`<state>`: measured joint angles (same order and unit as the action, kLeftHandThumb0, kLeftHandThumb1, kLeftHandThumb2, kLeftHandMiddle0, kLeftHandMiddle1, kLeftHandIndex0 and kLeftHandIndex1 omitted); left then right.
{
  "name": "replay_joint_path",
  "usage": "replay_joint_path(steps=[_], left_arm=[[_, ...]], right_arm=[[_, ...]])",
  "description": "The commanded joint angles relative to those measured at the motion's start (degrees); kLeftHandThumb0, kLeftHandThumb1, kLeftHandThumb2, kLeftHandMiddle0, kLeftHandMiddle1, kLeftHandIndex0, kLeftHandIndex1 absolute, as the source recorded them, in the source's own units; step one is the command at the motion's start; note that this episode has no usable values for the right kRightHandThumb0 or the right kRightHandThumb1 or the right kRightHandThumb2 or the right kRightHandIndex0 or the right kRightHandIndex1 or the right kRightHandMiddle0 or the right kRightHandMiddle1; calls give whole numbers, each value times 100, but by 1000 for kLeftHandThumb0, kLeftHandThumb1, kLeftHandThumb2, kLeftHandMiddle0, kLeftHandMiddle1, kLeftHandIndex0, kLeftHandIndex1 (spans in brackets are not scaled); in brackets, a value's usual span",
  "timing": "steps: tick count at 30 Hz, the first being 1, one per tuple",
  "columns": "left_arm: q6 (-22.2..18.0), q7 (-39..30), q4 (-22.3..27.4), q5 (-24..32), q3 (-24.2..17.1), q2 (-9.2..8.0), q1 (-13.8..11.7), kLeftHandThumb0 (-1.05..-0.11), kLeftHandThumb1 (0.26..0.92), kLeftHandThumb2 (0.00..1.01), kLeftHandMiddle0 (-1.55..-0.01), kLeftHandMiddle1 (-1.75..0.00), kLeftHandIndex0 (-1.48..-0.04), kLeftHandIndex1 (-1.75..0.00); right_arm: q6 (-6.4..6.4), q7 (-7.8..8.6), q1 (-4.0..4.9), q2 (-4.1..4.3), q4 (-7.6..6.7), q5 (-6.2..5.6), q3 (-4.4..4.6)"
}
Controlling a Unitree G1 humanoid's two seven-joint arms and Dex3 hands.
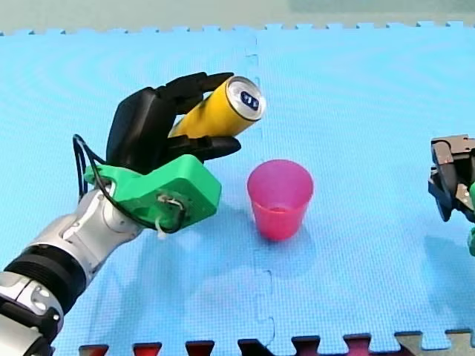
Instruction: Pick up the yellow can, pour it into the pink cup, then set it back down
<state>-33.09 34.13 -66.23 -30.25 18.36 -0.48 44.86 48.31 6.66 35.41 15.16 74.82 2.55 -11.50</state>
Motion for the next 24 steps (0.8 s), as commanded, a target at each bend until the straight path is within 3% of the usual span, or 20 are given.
replay_joint_path(steps=[1, 12, 24], left_arm=[[7, 8, 49, 2, 17, -18, -13, -340, 801, 2, -1301, 0, -1192, -3], [81, 5, 91, -137, 157, -57, -61, -340, 804, 1, -1302, 0, -1191, 0], [48, 931, -140, -856, 656, -286, 124, -332, 806, 1, -1346, -18, -1204, -4]], right_arm=[[-22, 13, -2, 9, -1, -38, -30], [-14, 100, -15, -12, -6, -81, -86], [-35, 155, -14, -17, -11, -111, -108]])
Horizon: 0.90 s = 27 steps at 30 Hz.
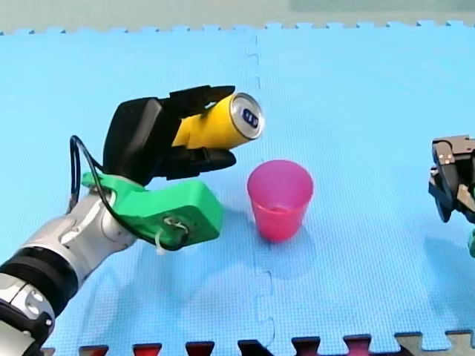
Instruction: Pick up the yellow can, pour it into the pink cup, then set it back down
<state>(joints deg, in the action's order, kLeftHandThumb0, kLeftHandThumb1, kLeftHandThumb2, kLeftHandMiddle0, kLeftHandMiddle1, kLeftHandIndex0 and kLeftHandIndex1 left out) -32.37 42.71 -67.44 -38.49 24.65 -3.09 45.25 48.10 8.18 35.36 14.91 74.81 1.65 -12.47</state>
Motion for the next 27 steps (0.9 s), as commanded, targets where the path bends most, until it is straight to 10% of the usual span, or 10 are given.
replay_joint_path(steps=[1, 27], left_arm=[[-20, 102, -31, -46, 51, -28, 94, -330, 807, 1, -1350, -19, -1205, -4], [-19, 278, -160, -96, 233, -60, 188, -330, 806, 0, -1359, -7, -1209, 0]], right_arm=[[-17, -1, -7, 9, -11, -21, -12], [-69, -53, 15, 16, -17, 18, 19]])
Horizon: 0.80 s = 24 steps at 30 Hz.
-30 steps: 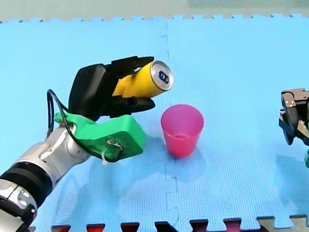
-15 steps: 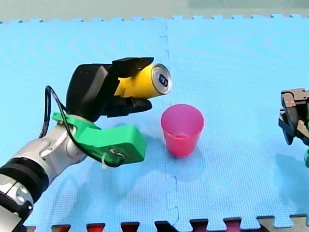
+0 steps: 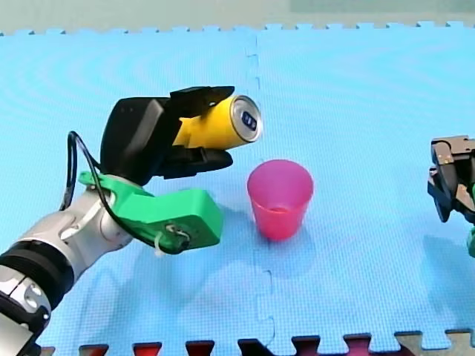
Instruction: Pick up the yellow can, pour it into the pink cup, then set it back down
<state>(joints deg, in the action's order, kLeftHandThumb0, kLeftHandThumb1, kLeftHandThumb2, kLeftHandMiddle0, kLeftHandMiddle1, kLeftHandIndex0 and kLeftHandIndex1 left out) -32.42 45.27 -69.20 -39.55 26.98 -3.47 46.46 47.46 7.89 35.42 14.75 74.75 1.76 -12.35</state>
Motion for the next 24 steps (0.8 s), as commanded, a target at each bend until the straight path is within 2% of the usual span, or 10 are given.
replay_joint_path(steps=[1, 8, 13, 17, 24], left_arm=[[-3, 35, 23, -5, 15, -23, 72, -331, 805, 0, -1359, -7, -1209, 0], [171, 174, 60, -204, 166, -53, 124, -332, 803, 0, -1359, -5, -1208, 0], [267, 336, 58, -361, 284, -81, 144, -329, 803, 1, -1327, 0, -1184, 0], [501, 730, 59, -741, 570, -148, 200, -297, 813, 4, -1301, -1, -1170, -2], [666, 1014, -12, -937, 772, -148, 254, -291, 823, 4, -1356, -32, -1188, -8]], right_arm=[[1, -39, 8, 36, -13, 21, 17], [15, -115, 8, 34, -18, 70, 41], [2, -102, 15, 38, -14, 60, 33], [-15, -99, 24, 29, -4, 54, 27], [-13, -81, 28, 33, 1, 45, 16]])
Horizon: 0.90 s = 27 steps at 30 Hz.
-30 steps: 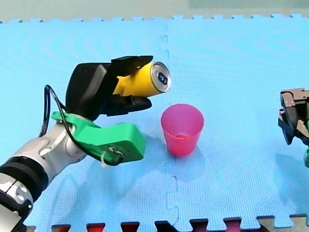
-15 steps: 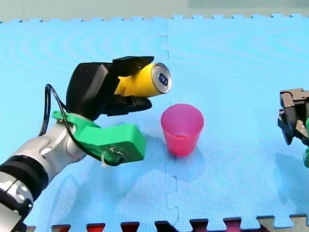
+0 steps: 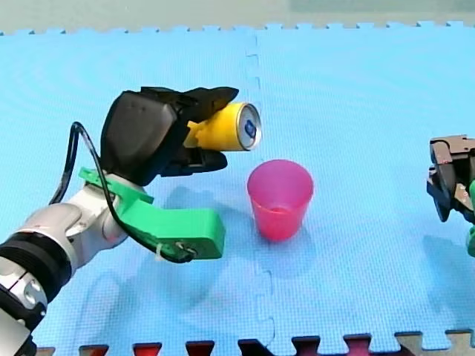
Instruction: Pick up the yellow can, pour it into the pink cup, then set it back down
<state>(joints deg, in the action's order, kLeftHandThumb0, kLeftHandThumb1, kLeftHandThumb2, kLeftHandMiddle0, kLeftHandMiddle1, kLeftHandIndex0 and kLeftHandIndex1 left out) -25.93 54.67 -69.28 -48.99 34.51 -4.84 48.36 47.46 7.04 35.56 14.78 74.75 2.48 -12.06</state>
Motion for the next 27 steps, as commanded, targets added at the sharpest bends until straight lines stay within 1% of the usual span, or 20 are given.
replay_joint_path(steps=[1, 5, 13, 14, 16, 17, 20, 23, 27], left_arm=[[20, 92, -14, 7, 26, -5, 68, -292, 823, 4, -1364, -38, -1189, -8], [31, 181, -68, 4, 62, 22, 77, -294, 825, 2, -1383, -57, -1189, -6], [31, 261, -107, -5, 122, 18, 94, -285, 826, 1, -1378, -97, -1187, -3], [42, 271, -109, -13, 133, 17, 97, -282, 827, 0, -1324, -219, -1192, -3], [75, 304, -110, -34, 163, 15, 101, -282, 828, 0, -1041, -777, -1201, -4], [88, 316, -111, -39, 176, 14, 102, -282, 828, 0, -980, -900, -1202, -4], [107, 329, -110, -38, 204, 13, 105, -283, 828, 0, -910, -1052, -1205, -4], [110, 330, -110, -33, 222, 12, 107, -284, 829, 0, -872, -1152, -1206, -3], [117, 339, -118, -25, 234, 22, 104, -286, 829, 0, -851, -1210, -1206, -3]], right_arm=[[-13, 4, 15, 31, 1, -27, -14], [-6, -6, 17, 32, -2, -19, -11], [-13, 18, 32, 44, -5, -27, -16], [-17, 21, 35, 44, -3, -29, -18], [-21, 23, 38, 47, -1, -29, -19], [-22, 26, 39, 48, 0, -29, -20], [-14, 36, 35, 51, 0, -31, -22], [-9, 40, 31, 56, -2, -28, -22], [-14, 31, 31, 67, -2, -22, -20]])
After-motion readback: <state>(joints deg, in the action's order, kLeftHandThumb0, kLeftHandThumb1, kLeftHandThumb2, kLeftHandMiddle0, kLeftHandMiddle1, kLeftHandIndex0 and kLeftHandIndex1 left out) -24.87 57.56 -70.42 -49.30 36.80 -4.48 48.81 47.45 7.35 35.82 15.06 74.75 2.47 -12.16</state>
